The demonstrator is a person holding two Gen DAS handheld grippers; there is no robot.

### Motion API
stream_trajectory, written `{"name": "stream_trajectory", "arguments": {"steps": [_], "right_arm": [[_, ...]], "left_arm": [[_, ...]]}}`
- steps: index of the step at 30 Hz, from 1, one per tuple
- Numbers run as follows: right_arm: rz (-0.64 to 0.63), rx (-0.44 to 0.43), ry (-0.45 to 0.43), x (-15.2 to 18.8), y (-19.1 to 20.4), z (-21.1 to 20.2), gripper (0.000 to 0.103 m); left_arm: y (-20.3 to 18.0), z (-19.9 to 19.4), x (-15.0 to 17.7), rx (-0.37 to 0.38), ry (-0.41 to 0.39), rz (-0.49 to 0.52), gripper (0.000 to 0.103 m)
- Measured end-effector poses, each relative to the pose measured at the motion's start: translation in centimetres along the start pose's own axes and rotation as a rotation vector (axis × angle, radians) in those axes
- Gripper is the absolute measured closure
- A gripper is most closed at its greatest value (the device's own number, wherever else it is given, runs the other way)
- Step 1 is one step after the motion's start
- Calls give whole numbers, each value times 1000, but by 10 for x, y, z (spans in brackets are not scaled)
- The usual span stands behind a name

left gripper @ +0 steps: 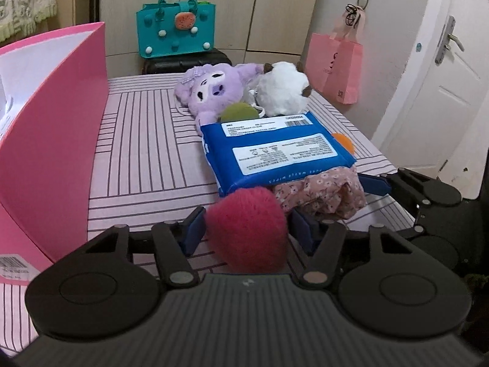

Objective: Organize soft objects
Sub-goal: 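Grasp the pink pompom with the left gripper while the right grasps the floral scrunchie, then lift the pompom and scrunchie and carry both toward the pink shoebox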

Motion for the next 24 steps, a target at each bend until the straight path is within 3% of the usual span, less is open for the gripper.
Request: {"name": "stream_trajectory", "arguments": {"steps": [2, 4, 6, 7, 9, 11, 15, 24], "right_arm": [[5, 8, -11, 0, 0, 0, 16], [2, 3, -29, 0, 3, -2, 26], [9, -11, -40, 0, 5, -5, 45], [16, -14, -43, -1, 5, -5, 50], [29, -15, -46, 0, 5, -7, 71], [43, -22, -43, -1, 6, -9, 82], [51, -16, -35, 1, 7, -12, 88], [40, 3, -10, 4, 7, -23, 89]], "left_arm": [[2, 3, 2, 3, 10, -18, 51], [4, 2, 2, 5, 4, -34, 53], [3, 1, 3, 5, 3, -42, 60], [3, 0, 3, 10, 1, -47, 62], [1, 0, 4, 32, -1, -58, 62], [-5, 0, 6, 64, 0, -34, 63], [-13, 1, 8, 110, -4, -44, 65], [-9, -8, 7, 89, -18, -64, 66]]}}
Point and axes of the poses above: each gripper's, at about its wrist camera, not at the fingertips, and z roughly the way its jaws point, y to its left, x to its underside, the point moved 10 cm from there along z, roughly the way its jaws point, and after that the axes turned 8 degrees about x, right-handed, at the moved point
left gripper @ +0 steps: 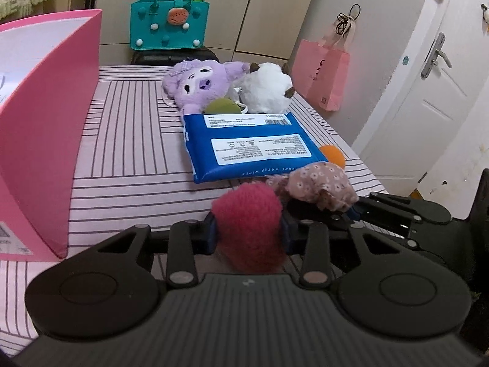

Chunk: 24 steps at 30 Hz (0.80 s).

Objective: Organize soft objects
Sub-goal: 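Lift the pompom and scrunchie and carry both toward the pink shoebox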

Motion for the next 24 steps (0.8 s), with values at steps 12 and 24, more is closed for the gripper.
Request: {"name": "stream_trajectory", "arguments": {"steps": [12, 24], "right_arm": [[-1, -92, 15, 1, 6, -11, 89], [19, -141, 59, -12, 12, -28, 92]], "left_arm": [[6, -9, -1, -94, -21, 22, 66], [-1, -18, -2, -34, 53, 11, 67]]}}
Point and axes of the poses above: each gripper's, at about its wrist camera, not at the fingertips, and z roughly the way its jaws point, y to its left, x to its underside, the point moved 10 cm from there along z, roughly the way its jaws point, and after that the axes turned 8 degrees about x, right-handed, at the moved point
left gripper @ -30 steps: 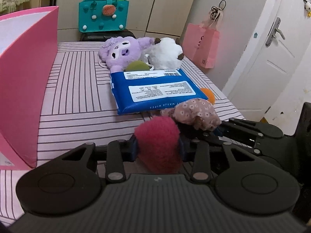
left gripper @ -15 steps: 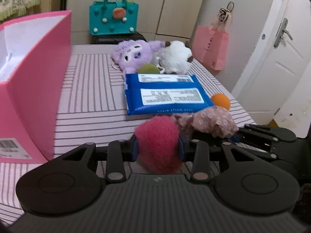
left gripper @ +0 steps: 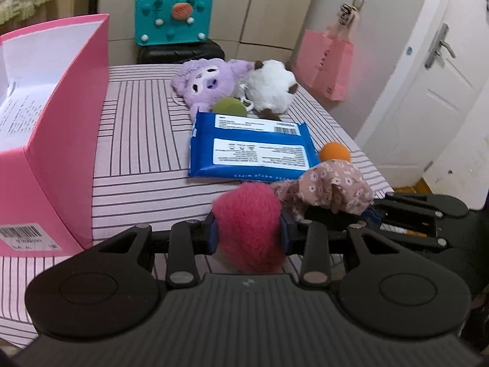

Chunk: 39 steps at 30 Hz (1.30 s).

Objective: Organize soft objects
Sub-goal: 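Lift the pompom and scrunchie and carry both toward the pink shoebox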

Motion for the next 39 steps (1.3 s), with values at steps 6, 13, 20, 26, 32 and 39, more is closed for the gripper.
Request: {"name": "stream_trajectory", "arguments": {"steps": [6, 13, 20, 26, 32, 39], "right_arm": [[-45, 1, 39, -1, 6, -12, 93], [-73, -25, 89, -8, 14, -30, 93], [-47, -75, 125, -15, 29, -40, 92], [-34, -117, 170, -25, 41, -43, 92], [-34, -167, 218, -36, 59, -46, 92], [-53, -230, 265, -52, 86, -54, 92]], "left_arm": [[-1, -9, 0, 20, 62, 26, 67], [4, -23, 8, 22, 139, 62, 67], [12, -44, 7, 8, 159, 84, 67], [19, -62, 6, 17, 184, 82, 67], [25, -82, 9, 35, 217, 72, 67], [34, -108, 11, 4, 237, 81, 67]]}}
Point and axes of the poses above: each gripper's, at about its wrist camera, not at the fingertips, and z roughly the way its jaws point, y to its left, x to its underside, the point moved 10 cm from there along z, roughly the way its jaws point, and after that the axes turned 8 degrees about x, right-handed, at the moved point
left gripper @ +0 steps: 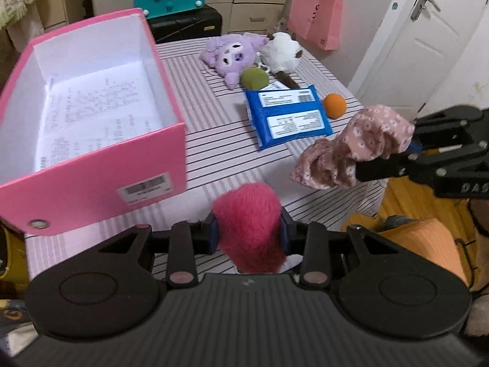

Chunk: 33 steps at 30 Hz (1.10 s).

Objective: Organize soft objects
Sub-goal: 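Lift the pompom and scrunchie and carry both toward the pink shoebox, then lower both into the shoebox and open the left and right grippers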

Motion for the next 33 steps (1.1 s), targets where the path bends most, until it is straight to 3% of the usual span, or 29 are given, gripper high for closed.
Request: {"name": "stream_trajectory", "arguments": {"steps": [5, 10, 16, 26, 33], "right_arm": [[-39, -70, 16, -20, 26, -1, 92], [-83, -149, 21, -46, 53, 2, 92], [-145, -176, -27, -91, 74, 4, 92], [-206, -151, -116, -159, 74, 36, 92], [-324, -15, -94, -196, 53, 104, 92]], "left_arm": [[7, -22, 3, -11, 9, -8, 67], [14, -48, -6, -32, -27, 6, 67], [35, -76, -26, -60, -90, 7, 67], [99, -102, -76, -29, -260, -90, 67], [154, -78, -117, -98, -257, -138, 67]]}}
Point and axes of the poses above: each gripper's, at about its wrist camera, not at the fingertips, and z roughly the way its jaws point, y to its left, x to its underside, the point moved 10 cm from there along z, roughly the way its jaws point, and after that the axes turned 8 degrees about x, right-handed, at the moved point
